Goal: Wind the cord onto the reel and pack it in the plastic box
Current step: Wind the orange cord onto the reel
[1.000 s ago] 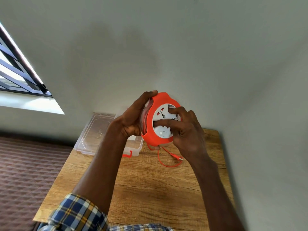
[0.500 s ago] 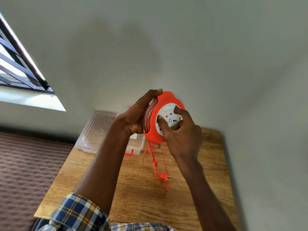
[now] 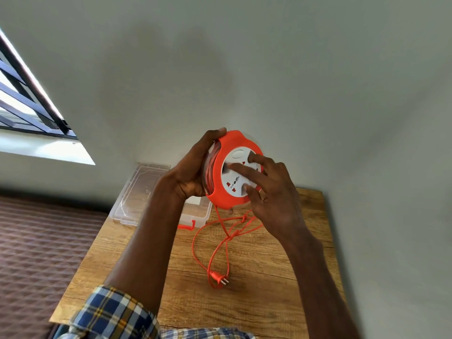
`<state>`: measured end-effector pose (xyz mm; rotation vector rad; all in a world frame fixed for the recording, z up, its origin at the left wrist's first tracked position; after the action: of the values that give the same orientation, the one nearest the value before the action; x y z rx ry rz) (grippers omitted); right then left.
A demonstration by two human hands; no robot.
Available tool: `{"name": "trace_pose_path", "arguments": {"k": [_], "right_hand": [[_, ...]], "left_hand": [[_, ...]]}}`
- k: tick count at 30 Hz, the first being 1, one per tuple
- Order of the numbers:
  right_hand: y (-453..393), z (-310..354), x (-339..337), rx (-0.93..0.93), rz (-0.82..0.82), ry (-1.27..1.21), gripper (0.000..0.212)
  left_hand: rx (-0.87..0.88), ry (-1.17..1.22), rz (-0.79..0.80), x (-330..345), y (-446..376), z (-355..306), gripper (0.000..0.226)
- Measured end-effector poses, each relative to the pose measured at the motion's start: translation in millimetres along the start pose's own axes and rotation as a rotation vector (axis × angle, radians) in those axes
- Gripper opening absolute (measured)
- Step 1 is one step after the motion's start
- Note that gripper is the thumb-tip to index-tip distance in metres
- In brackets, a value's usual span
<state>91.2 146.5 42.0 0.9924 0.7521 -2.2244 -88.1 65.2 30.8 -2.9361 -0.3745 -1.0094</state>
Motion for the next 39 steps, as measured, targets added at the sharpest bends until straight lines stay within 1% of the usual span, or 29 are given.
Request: {"name": "trace_pose_path", "arguments": {"k": [2,4,8,10,12,15,19,23,25,28,30,32,34,35,37,38,39], "right_hand": [[0.3,0.5,3.4,-0.014,0.044,-0.002,0.062],[-0.9,0.4,4.9,-0.011,0.036,0.01,0.062],[-0.2,-0.8,6.8,0.015,-0.085,0.053,0.063],[1.4,-0.6,6.3,0.038,-0.131,0.062,0.06],[3.3,0.8,5.3,0.101,-0.146,0.038,0.059],[6.3,5.7,4.6,0.265,-0.186,-0.126,0.069],[9.9,10.4,14.0,0.353,-0.204,-0.14,0.069],[8.4,10.1,16.5,0.409,-0.174,-0.212,0.07],[8.2,11.9,17.7,0.443,-0.195,-0.242,0.071],[6.7,15.1,20.3,0.575,-0.249,-0.301,0.071],[5.0,15.6,20.7,0.6,-0.239,-0.263,0.068],[5.4,14.7,17.9,0.541,-0.21,-0.236,0.062],[7.2,10.9,14.3,0.464,-0.18,-0.257,0.049],[7.5,7.9,12.4,0.446,-0.169,-0.312,0.041],[4.8,-2.1,9.8,0.466,-0.173,-0.535,0.024],[2.5,-8.0,9.0,0.5,-0.194,-0.665,0.016],[0.4,-14.0,8.8,0.558,-0.217,-0.787,0.013]], "left_hand": [[-0.004,-0.011,-0.002,-1.6,-0.2,0.5,0.07],[-0.01,-0.031,-0.007,-3.7,-0.1,1.7,0.072],[-0.032,-0.063,-0.016,-4.1,-1.1,3.6,0.073],[-0.038,-0.088,-0.014,-1.5,-1.8,3.0,0.07],[-0.036,-0.112,-0.018,1.1,-3.1,2.6,0.067],[-0.041,-0.132,-0.021,2.8,-4.9,2.8,0.066],[-0.039,-0.164,-0.058,-2.7,-5.2,3.8,0.069],[-0.048,-0.15,-0.041,-6.1,-2.1,4.3,0.068],[-0.04,-0.134,-0.053,-5.9,-1.9,5.9,0.068],[-0.045,-0.132,-0.061,-2.2,-5.0,8.7,0.067],[-0.051,-0.126,-0.039,0.3,-6.6,9.1,0.07],[-0.039,-0.109,-0.016,0.6,-7.8,9.3,0.073],[-0.01,-0.061,-0.015,1.1,-8.4,9.9,0.074],[0.015,-0.014,-0.024,1.9,-8.9,10.4,0.074],[0.089,0.11,-0.06,4.1,-10.8,10.9,0.076],[0.126,0.173,-0.09,5.2,-12.6,11.5,0.079],[0.158,0.232,-0.125,6.4,-14.8,12.2,0.084]]}}
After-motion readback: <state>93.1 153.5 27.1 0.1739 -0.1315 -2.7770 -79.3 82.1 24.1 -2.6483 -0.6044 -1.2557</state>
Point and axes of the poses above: each hand's wrist, its own y-axis away from the middle knuckle, its own x-axis out of the palm, z = x × y, the point moved 2 cm from there along -y, towards the middle knuckle, and after that the axes turned 15 degrees about x, right-handed, at the moved point
